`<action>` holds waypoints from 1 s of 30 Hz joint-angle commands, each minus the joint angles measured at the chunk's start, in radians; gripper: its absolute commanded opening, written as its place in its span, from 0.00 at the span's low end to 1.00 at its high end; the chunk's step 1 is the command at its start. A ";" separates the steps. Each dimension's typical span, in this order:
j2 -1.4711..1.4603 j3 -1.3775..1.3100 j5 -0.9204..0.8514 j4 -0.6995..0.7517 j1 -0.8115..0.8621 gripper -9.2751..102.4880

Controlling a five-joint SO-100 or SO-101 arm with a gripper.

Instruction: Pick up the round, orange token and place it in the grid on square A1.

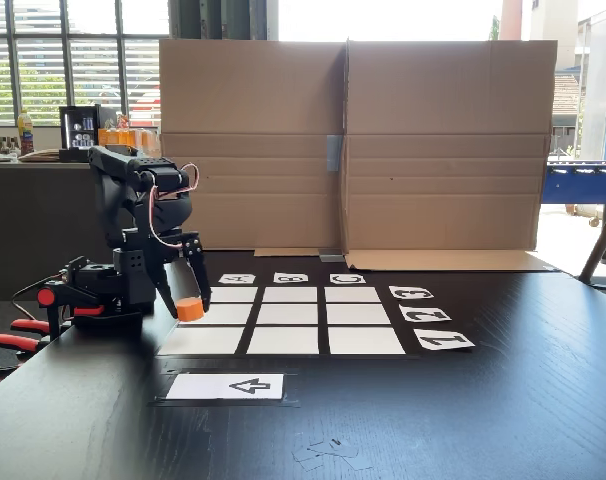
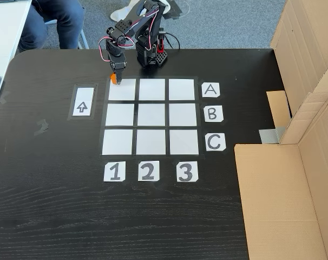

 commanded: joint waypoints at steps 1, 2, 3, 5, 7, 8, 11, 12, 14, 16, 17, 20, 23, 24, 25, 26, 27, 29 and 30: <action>-0.021 0.005 -0.014 -0.021 -0.032 0.22; -0.032 0.008 -0.015 -0.025 -0.041 0.22; -0.040 0.012 -0.018 -0.026 -0.051 0.22; -0.052 0.029 -0.020 -0.044 -0.069 0.22; -0.061 0.046 -0.020 -0.061 -0.081 0.22; -0.066 0.057 -0.020 -0.072 -0.087 0.22; -0.074 0.089 -0.017 -0.120 -0.092 0.22; -0.077 0.097 -0.018 -0.132 -0.092 0.22; -0.084 0.100 -0.020 -0.141 -0.086 0.22; -0.091 0.103 -0.020 -0.147 -0.084 0.22; -0.094 0.106 -0.020 -0.152 -0.084 0.22; -0.098 0.106 -0.020 -0.156 -0.083 0.22; -0.100 0.106 -0.017 -0.161 -0.083 0.22; -0.101 0.106 -0.017 -0.164 -0.081 0.22; -0.101 0.106 -0.015 -0.167 -0.080 0.22; -0.103 0.107 -0.015 -0.170 -0.078 0.22; -0.104 0.109 -0.015 -0.175 -0.078 0.22; -0.107 0.114 -0.015 -0.183 -0.075 0.22; -0.109 0.117 -0.017 -0.187 -0.074 0.22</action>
